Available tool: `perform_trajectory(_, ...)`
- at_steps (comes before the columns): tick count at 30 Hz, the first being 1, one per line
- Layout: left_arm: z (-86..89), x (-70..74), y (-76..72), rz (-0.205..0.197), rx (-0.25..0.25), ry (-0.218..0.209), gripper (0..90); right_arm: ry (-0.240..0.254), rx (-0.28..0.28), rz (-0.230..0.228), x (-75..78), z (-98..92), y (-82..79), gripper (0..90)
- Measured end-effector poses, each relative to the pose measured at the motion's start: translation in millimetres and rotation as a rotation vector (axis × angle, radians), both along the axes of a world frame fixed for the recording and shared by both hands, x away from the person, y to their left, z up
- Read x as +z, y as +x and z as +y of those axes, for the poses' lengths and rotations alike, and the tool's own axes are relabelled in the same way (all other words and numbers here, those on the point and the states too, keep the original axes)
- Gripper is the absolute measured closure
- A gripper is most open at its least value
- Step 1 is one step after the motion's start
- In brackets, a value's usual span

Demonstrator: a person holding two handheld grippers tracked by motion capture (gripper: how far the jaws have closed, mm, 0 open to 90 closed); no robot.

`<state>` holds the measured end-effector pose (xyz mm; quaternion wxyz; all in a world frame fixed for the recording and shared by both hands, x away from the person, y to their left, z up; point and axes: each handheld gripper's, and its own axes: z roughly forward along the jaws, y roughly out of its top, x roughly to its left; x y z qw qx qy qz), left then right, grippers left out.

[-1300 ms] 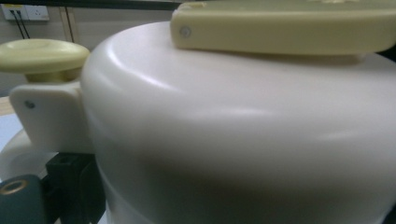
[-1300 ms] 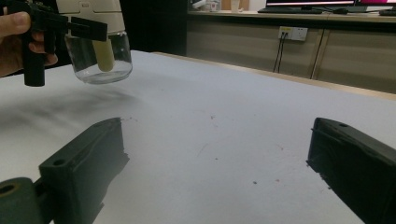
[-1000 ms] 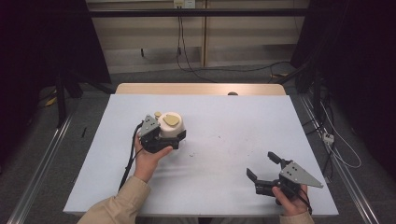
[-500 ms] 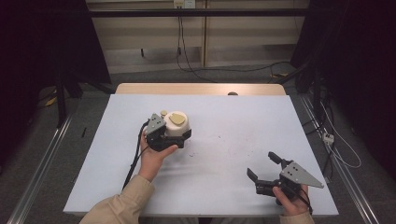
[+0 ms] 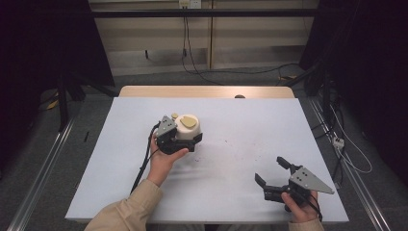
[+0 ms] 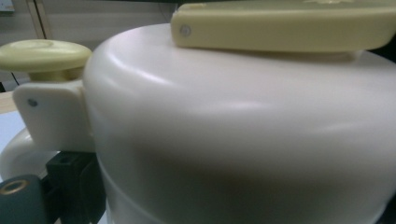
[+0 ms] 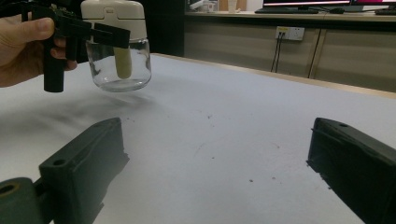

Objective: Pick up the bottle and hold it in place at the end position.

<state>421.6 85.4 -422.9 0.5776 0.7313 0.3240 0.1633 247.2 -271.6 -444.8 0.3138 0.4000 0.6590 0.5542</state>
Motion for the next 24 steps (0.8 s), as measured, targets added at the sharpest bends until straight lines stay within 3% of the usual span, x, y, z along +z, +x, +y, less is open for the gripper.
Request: perform_trajectory(24,-24.6,-2.6,6.0,0.007,-0.043,-0.003,5.7,-0.002,0.001,0.000,-0.3,-0.2,-0.2,3.2)
